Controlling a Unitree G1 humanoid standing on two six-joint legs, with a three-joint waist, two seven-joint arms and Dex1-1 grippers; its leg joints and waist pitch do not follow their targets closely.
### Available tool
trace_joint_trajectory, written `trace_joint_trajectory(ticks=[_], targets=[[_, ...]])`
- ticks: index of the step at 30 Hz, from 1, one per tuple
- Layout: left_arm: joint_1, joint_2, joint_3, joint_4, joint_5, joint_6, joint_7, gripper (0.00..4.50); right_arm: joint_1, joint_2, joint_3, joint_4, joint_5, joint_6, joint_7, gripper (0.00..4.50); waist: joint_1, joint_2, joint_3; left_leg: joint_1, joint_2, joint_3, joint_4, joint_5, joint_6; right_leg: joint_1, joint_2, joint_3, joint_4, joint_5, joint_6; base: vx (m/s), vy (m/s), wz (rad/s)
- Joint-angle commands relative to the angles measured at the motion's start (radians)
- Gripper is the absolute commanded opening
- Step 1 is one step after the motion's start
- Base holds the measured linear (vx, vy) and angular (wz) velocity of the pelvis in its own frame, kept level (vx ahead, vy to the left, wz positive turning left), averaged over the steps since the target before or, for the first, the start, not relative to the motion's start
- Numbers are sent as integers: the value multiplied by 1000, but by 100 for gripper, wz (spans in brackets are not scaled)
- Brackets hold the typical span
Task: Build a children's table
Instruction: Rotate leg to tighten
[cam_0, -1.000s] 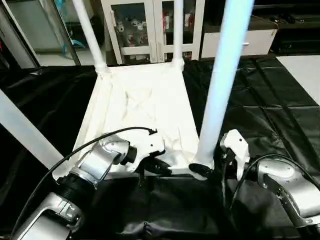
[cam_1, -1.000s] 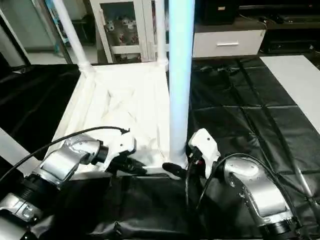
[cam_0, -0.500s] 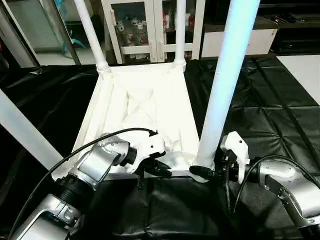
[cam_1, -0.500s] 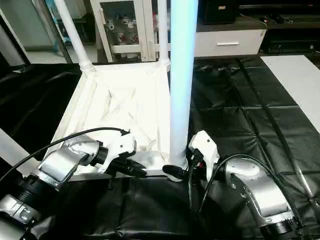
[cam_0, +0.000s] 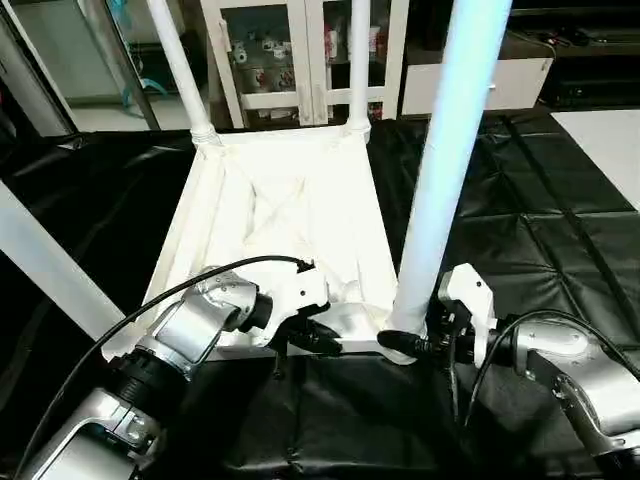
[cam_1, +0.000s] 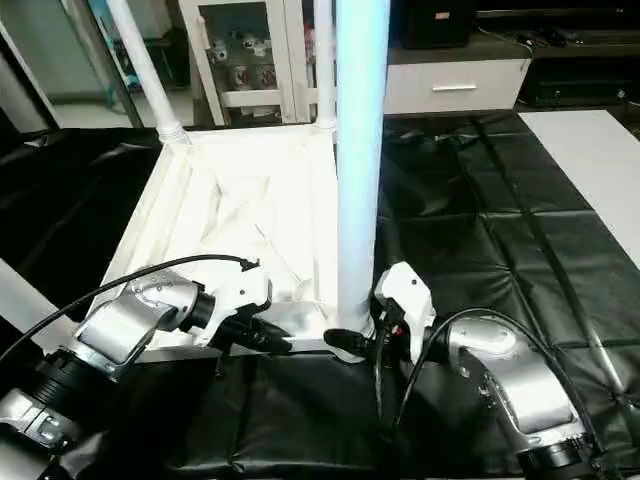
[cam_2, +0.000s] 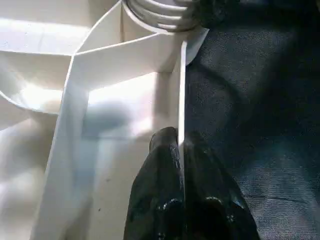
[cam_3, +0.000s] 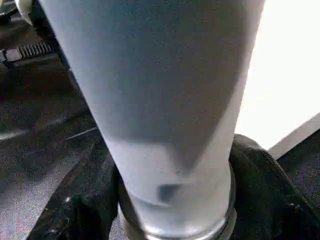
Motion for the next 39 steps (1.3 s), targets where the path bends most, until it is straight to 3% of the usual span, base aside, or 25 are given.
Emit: trace_joint_trajectory(ticks=[1,3,5,8,11,14,19,24,25,27,30,31,32,34,36,37,39], targets=[[0,-22,-4,28,3,20,32,0,-47,51,-33,74,-59,-28,-147,268,0,-19,-49,19,82,-41,-76,-217,89,29,-67,38,-70,-158,-253,0,0,0],[-18,-57,12,70,13,17,93,0,-79,107,-65,132,-81,-41,-258,268,-15,-20,-43,11,75,-44,-79,-266,59,30,-66,35,-74,-234,-243,0,0,0],[-48,-114,38,136,22,21,186,0,-120,179,-104,203,-95,-39,-395,268,-33,-20,-44,20,73,-47,-80,-325,12,20,-64,34,-81,-311,-218,0,0,0],[-95,-205,80,235,29,35,337,0,-170,275,-147,297,-101,-29,-563,267,-51,-21,-46,20,70,-49,-79,-351,1,20,-66,33,-85,-315,-211,0,0,0],[-171,-318,139,375,33,34,558,0,-246,388,-181,437,-115,-30,-760,267,-63,-21,-48,16,66,-47,-75,-331,16,19,-67,33,-89,-286,-221,0,0,0],[-213,-373,156,453,49,9,677,0,-300,450,-181,532,-159,-37,-904,267,-59,-22,-52,13,66,-45,-71,-271,48,23,-66,31,-87,-219,-226,0,0,0],[-263,-438,182,572,81,-64,820,0,-391,530,-196,684,-207,-100,-1063,267,-52,-20,-55,15,67,-42,-69,-250,77,26,-69,27,-88,-211,-225,0,0,0],[-276,-434,191,604,74,-84,831,0,-417,571,-232,706,-168,-177,-1036,267,-56,-23,-50,12,69,-45,-73,-294,82,27,-73,25,-94,-285,-208,0,0,0],[-275,-419,189,607,76,-93,807,0,-413,566,-235,683,-161,-223,-998,267,-58,-22,-50,12,69,-45,-75,-310,78,26,-72,25,-96,-307,-199,0,0,0],[-269,-403,185,598,80,-99,781,0,-400,550,-218,648,-169,-254,-959,337,-58,-21,-51,12,71,-47,-76,-317,74,26,-72,25,-96,-306,-195,0,0,0],[-254,-385,179,571,76,-97,733,0,-375,528,-197,589,-166,-258,-902,349,-57,-20,-50,3,71,-47,-77,-295,93,32,-73,24,-91,-262,-196,0,0,0],[-225,-351,157,516,77,-95,662,0,-337,491,-169,505,-152,-238,-813,364,-62,-19,-54,-6,72,-51,-76,-262,105,44,-76,22,-85,-222,-195,0,0,0],[-218,-342,151,504,78,-90,645,0,-327,483,-166,487,-149,-233,-797,376,-63,-19,-57,-10,74,-51,-72,-211,131,42,-75,21,-77,-153,-203,0,0,0],[-179,-293,117,433,82,-89,555,0,-276,427,-138,401,-135,-201,-689,386,-62,-17,-62,-4,73,-46,-62,-159,174,37,-74,20,-70,-57,-238,0,0,0],[-155,-264,97,389,80,-88,498,0,-247,385,-115,353,-133,-184,-630,394,-52,-17,-63,-6,77,-46,-58,-123,197,40,-75,21,-63,-13,-241,0,0,0],[-127,-230,75,334,70,-76,430,0,-215,336,-92,298,-127,-166,-564,424,-45,-14,-62,-3,80,-43,-57,-113,207,36,-74,20,-64,-11,-244,0,0,0],[-105,-198,58,290,62,-74,372,0,-192,294,-81,257,-115,-152,-506,426,-37,-14,-60,-2,83,-42,-60,-128,202,34,-73,22,-64,-34,-248,0,0,0]])
